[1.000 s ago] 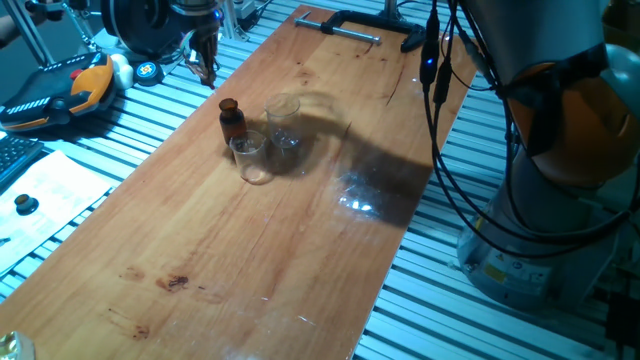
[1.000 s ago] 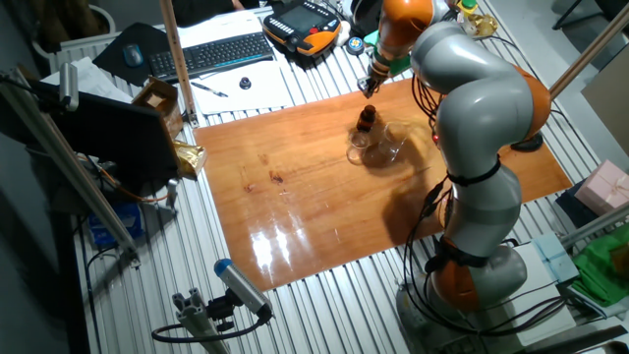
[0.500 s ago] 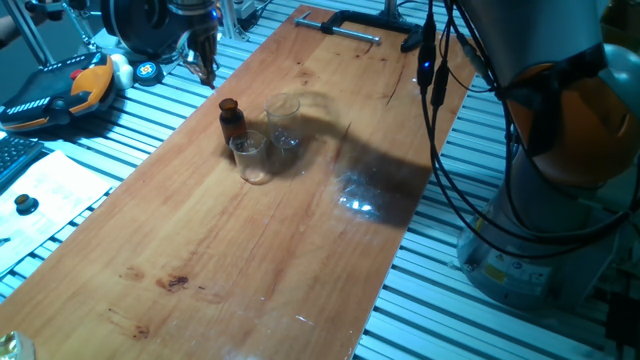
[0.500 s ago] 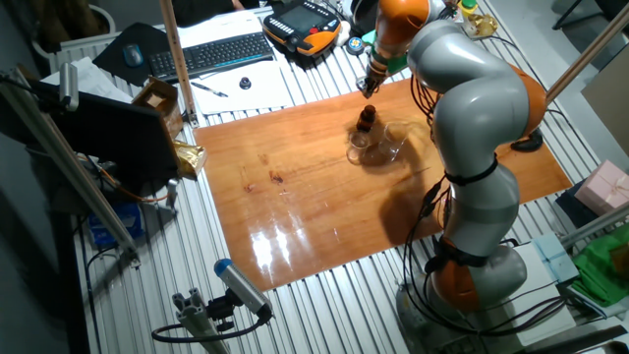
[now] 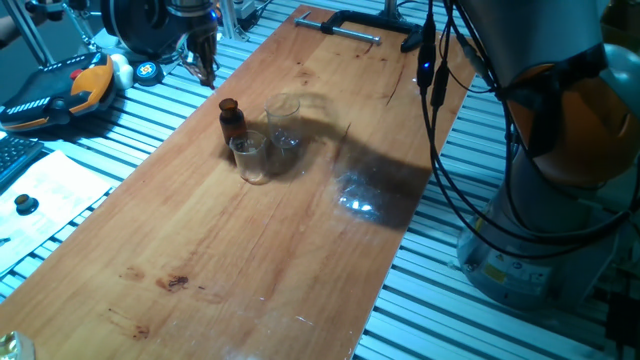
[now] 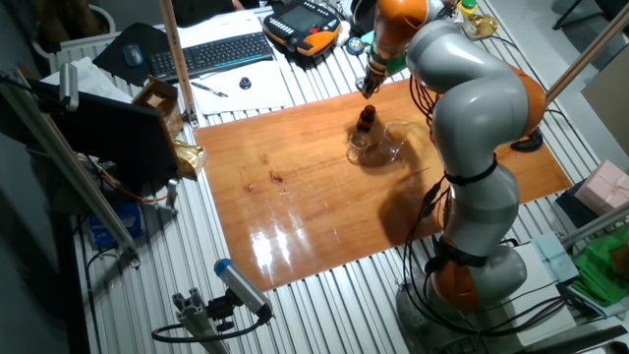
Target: Transfer liquid using a dropper
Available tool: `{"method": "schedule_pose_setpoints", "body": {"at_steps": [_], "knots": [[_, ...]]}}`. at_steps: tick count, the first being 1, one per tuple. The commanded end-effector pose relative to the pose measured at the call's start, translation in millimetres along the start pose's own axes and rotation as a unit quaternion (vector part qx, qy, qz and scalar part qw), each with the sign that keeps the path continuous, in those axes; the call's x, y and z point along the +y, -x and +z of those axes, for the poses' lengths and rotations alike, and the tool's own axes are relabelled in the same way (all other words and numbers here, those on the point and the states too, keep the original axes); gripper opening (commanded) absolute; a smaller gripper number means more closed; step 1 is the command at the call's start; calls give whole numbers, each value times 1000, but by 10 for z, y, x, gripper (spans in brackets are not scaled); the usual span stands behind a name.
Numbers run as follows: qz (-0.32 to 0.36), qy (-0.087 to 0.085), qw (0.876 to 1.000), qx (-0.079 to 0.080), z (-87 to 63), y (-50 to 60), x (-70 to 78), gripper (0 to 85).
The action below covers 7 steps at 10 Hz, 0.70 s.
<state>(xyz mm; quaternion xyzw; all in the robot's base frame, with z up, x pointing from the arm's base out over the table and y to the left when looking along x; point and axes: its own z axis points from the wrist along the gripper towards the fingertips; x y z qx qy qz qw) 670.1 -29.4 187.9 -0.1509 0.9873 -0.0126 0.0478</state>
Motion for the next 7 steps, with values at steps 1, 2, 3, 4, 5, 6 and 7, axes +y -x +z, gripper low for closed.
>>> {"method": "schedule_pose_setpoints", "body": {"at_steps": [1, 2, 3, 4, 5, 6, 7], "knots": [[-1, -1, 1000, 0, 2, 0, 3, 10], [-1, -1, 1000, -1, 6, -3, 6, 10], [-1, -1, 1000, -1, 13, -8, 6, 10], [-2, -2, 1000, -3, 31, -22, 8, 10], [-2, -1, 1000, -4, 49, -32, 5, 10], [-3, -1, 1000, -6, 73, -44, 6, 10], [-3, 1, 1000, -8, 99, -54, 8, 10]]}}
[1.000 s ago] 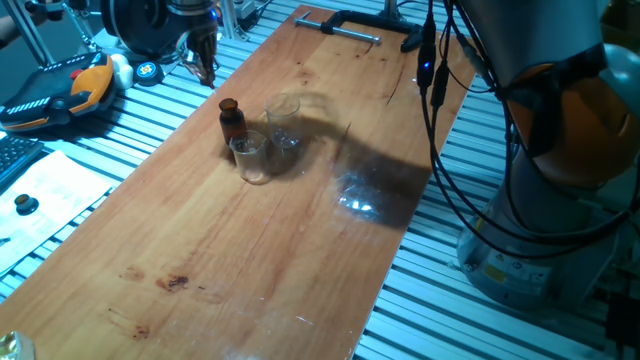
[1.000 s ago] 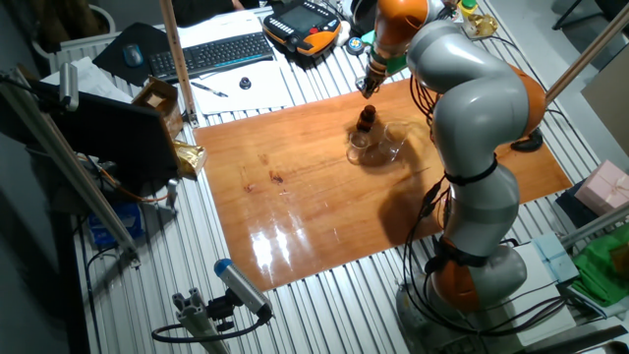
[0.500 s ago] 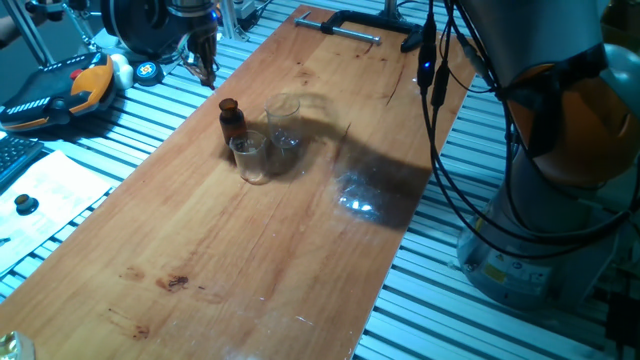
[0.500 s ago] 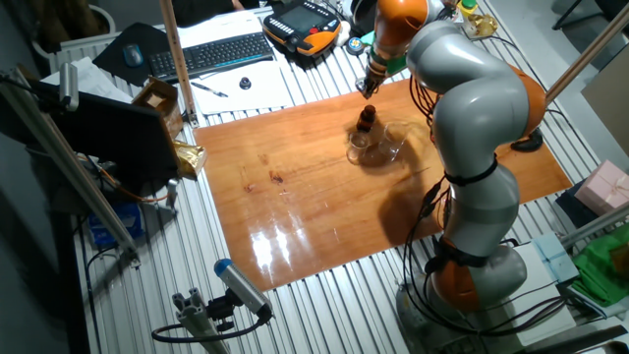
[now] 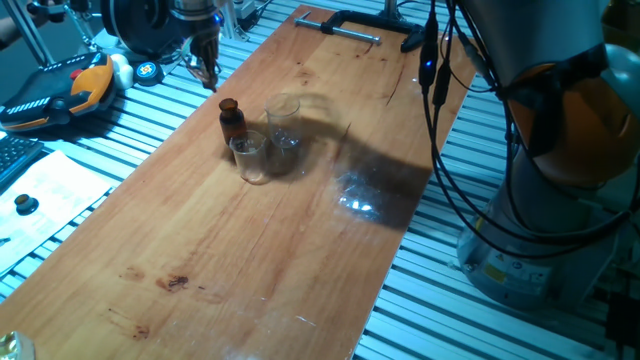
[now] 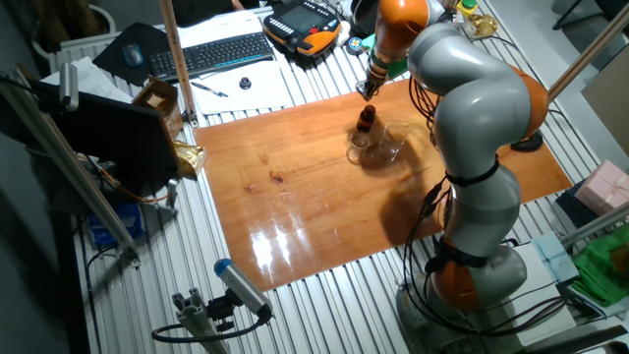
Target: Transfer liquid using a dropper
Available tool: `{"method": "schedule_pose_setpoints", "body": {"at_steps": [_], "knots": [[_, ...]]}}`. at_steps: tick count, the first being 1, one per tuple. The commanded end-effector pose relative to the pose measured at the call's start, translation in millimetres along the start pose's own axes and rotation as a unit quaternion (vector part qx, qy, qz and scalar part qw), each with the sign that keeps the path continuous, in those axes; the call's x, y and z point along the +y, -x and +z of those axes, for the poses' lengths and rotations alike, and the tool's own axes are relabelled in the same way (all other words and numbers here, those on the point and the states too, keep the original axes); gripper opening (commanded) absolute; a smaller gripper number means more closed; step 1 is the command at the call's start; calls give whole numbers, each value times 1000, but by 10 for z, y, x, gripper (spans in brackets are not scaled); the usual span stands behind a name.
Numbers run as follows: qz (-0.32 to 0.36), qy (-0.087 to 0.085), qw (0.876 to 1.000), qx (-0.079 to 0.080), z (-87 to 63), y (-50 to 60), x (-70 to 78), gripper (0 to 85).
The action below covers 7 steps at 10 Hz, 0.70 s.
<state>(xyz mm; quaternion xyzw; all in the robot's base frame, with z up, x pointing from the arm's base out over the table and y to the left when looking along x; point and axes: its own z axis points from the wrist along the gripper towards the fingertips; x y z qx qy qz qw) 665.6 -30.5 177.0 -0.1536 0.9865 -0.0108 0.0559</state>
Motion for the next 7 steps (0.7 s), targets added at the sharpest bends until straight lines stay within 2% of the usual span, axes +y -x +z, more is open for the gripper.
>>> {"method": "schedule_pose_setpoints", "body": {"at_steps": [1, 3, 5, 7], "knots": [[0, 2, 1000, -1, 22, -9, -2, 10], [0, 6, 1000, -5, 65, -33, -11, 10], [0, 2, 1000, -8, 93, -56, -10, 10], [2, 0, 1000, -5, 107, -60, -8, 23]]}}
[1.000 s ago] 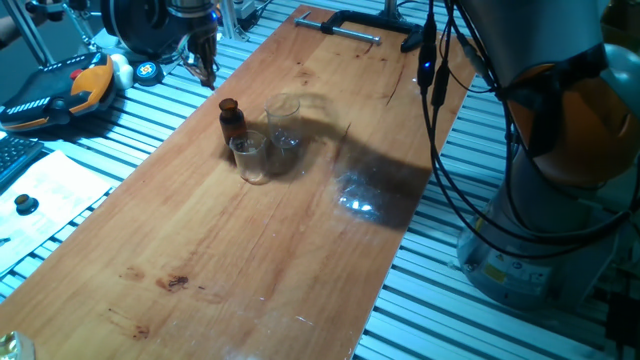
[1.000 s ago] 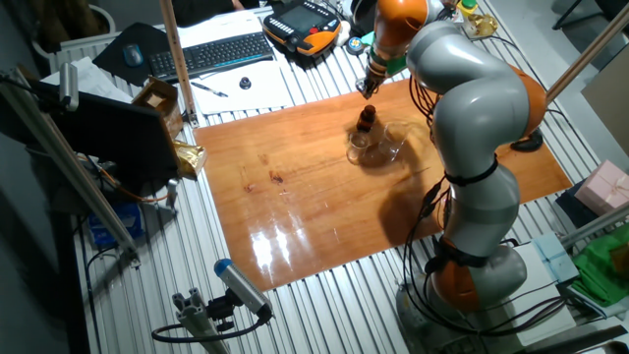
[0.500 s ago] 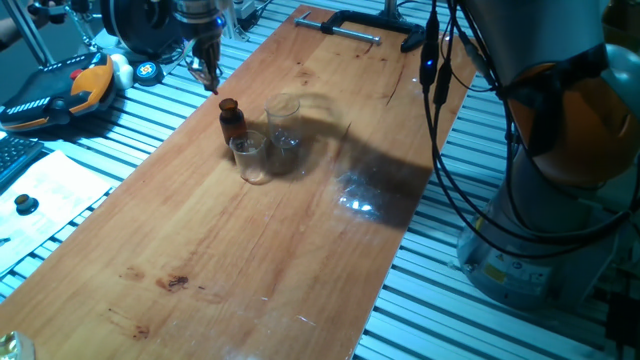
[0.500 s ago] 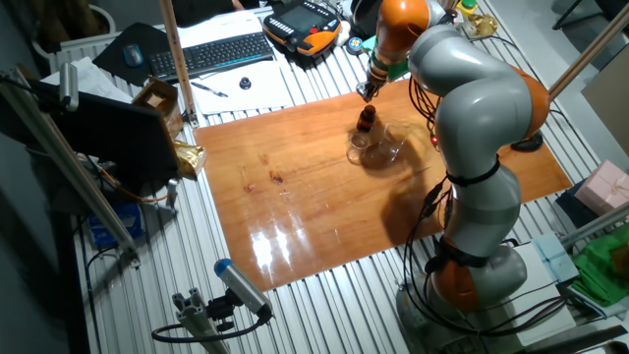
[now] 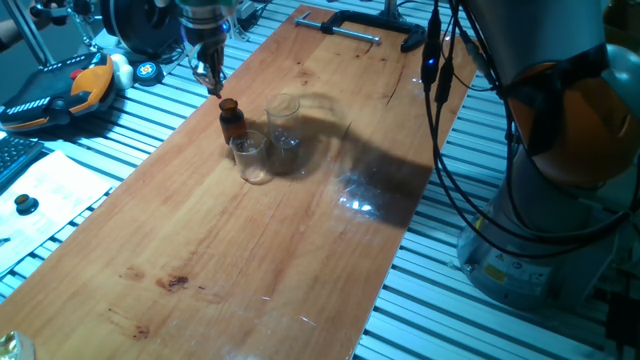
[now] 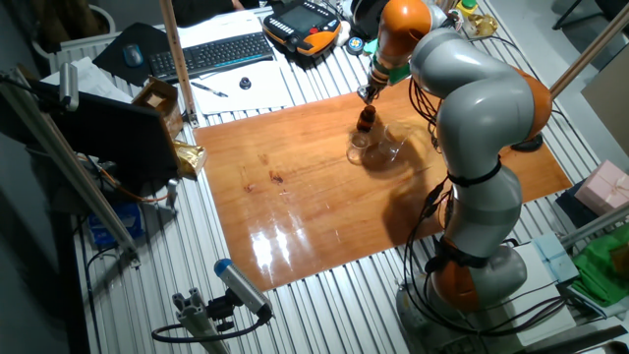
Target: Transfer liquid using a dropper
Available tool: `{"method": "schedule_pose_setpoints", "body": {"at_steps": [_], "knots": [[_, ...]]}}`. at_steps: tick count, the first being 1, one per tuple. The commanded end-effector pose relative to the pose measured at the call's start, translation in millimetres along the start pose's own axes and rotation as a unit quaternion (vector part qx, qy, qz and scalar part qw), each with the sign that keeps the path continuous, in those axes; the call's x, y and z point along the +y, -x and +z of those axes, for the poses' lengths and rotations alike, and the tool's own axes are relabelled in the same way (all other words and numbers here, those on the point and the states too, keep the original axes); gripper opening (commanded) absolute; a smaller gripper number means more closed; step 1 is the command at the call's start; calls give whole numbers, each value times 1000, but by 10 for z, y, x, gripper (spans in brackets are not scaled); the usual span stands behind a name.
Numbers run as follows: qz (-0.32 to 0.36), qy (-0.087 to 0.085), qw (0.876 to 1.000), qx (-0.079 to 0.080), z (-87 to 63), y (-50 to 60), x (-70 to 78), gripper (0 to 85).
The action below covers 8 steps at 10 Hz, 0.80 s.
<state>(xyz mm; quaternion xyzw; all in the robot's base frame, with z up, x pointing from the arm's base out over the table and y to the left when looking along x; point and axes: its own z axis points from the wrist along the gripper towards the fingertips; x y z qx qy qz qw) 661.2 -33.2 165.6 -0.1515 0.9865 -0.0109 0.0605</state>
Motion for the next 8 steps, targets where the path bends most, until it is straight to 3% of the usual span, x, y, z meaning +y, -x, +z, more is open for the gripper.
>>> {"method": "schedule_pose_setpoints", "body": {"at_steps": [1, 2, 4, 8], "knots": [[3, -4, 1000, 2, 0, 1, 3, 83], [5, -7, 1000, 3, 6, -1, 7, 150], [7, -10, 1000, 3, 22, -4, 19, 197], [8, -15, 1000, -4, 105, -25, 39, 217]]}}
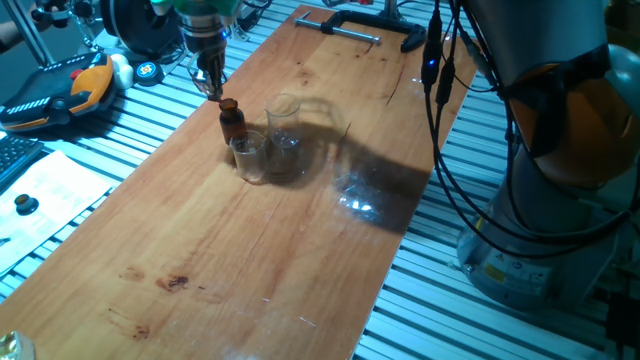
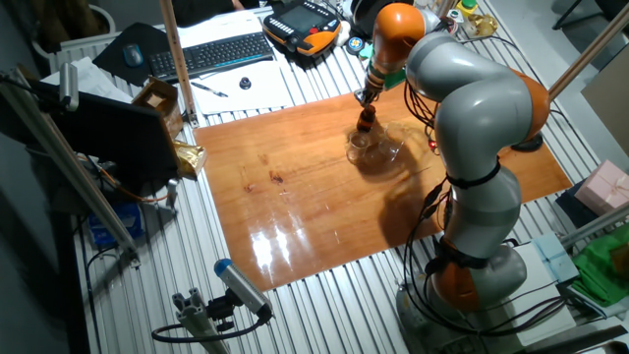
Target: Transfer liquid using a dropper
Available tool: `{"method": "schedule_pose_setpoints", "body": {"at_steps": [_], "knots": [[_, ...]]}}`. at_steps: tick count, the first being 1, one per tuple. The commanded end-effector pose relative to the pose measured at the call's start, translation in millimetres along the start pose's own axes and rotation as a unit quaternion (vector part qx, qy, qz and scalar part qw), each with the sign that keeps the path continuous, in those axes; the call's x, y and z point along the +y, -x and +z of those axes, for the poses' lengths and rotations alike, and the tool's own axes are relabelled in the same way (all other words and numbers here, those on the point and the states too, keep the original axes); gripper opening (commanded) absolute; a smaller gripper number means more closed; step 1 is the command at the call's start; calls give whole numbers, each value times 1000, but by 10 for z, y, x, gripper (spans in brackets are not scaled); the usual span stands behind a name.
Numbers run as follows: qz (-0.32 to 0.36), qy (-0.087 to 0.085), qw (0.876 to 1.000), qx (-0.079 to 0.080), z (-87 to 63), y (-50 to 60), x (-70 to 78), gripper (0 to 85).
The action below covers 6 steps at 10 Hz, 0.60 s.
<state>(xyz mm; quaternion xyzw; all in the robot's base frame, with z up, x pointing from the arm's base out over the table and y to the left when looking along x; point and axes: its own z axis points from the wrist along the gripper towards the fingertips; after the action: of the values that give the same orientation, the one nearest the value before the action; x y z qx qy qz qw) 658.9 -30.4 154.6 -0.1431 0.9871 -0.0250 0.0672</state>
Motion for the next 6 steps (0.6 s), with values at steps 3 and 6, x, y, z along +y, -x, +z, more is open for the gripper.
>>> {"method": "schedule_pose_setpoints", "body": {"at_steps": [3, 6], "knots": [[-2, 0, 1000, -1, 26, -10, -6, 220], [-6, -2, 1000, 2, 59, -14, -2, 223]]}}
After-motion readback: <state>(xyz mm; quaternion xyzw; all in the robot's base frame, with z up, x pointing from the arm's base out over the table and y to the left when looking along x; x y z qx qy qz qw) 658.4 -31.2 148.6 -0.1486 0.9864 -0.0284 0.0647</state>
